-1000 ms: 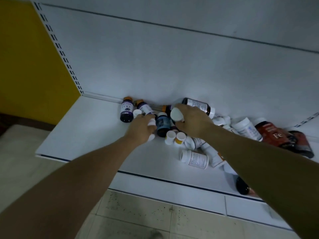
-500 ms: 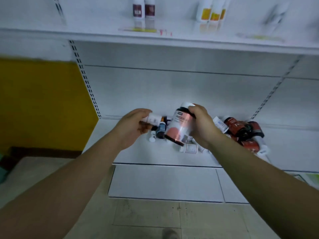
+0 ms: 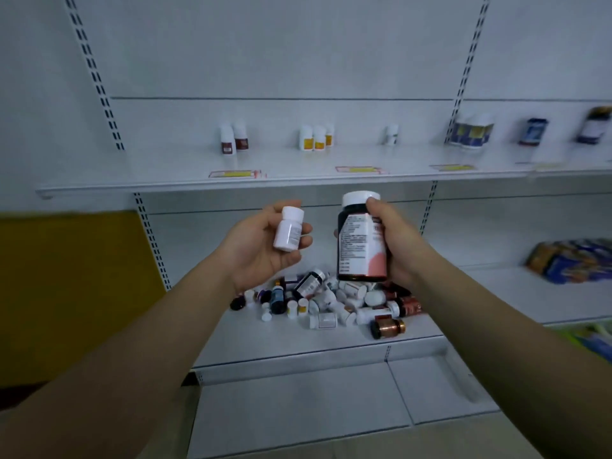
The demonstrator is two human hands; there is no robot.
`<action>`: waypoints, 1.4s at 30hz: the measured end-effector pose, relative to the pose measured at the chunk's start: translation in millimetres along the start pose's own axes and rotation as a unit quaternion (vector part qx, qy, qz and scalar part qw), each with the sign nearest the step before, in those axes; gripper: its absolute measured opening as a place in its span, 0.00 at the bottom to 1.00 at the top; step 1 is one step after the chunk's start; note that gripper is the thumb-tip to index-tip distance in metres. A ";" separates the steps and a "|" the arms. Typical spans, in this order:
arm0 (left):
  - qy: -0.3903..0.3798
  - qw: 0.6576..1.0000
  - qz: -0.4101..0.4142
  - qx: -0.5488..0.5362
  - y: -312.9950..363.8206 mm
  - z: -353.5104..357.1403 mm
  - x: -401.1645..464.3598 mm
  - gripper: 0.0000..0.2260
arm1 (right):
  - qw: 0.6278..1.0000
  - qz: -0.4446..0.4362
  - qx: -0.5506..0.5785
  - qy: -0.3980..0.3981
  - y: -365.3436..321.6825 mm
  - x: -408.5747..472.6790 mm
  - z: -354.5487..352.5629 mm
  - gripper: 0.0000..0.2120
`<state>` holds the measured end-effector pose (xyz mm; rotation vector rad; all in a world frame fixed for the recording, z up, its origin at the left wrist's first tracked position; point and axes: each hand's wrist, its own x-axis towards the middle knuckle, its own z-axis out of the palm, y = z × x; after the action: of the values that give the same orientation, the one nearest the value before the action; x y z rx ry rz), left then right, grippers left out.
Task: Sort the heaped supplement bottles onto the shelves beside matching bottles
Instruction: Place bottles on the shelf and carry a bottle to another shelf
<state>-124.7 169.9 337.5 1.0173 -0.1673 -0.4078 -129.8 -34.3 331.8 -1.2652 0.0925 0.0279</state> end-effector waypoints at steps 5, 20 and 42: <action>-0.015 0.999 0.037 -0.008 4.2 59.7 21.5 0.11 | 0.999 0.000 0.012 -0.031 -50.6 1.1 -45.2 0.19; 0.049 0.991 0.119 0.034 -2.6 138.0 81.1 0.12 | 0.986 -0.065 -0.002 -0.155 -130.2 66.2 -107.9 0.25; 0.078 0.816 0.115 0.561 39.1 126.0 286.8 0.14 | 0.947 -0.209 -0.223 0.101 -178.6 224.4 -158.1 0.16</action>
<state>106.2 -28.3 421.5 2.1667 -0.4031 0.0540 98.0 -245.5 435.5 -1.7177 -0.0084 -0.4720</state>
